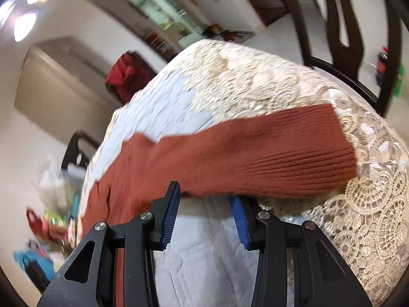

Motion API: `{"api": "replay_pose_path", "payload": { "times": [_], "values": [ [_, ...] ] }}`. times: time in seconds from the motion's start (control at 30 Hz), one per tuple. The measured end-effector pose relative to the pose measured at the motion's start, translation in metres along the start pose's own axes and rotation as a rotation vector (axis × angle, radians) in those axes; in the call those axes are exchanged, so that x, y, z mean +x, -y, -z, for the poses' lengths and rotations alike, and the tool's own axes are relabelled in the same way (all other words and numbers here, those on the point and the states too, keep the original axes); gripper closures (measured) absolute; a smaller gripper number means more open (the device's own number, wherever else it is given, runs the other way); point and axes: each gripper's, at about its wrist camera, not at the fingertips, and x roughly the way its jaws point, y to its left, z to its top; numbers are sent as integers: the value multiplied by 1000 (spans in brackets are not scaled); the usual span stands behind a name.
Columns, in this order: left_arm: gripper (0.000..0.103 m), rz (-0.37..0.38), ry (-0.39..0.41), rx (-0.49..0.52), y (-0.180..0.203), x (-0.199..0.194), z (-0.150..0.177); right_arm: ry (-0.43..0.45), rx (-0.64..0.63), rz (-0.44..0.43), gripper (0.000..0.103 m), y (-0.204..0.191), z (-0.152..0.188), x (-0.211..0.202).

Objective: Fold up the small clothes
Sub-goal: 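Grasp the other sleeve cuff with the right gripper and lift it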

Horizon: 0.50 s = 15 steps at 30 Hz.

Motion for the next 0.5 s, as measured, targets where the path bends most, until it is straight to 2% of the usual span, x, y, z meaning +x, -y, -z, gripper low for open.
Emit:
{"api": "replay_pose_path", "payload": {
  "times": [0.2, 0.27, 0.33, 0.5],
  "values": [
    [60, -7, -17, -33, -11, 8, 2, 72, 146, -14, 65, 15, -11, -1],
    [60, -2, -22, -34, -12, 10, 5, 81, 151, 16, 83, 15, -17, 1],
    [60, 4, -22, -35, -12, 11, 6, 88, 133, 20, 88, 11, -21, 0],
    [60, 21, -16, -48, -16, 9, 5, 119, -56, -23, 88, -44, -34, -8]
  ]
}}
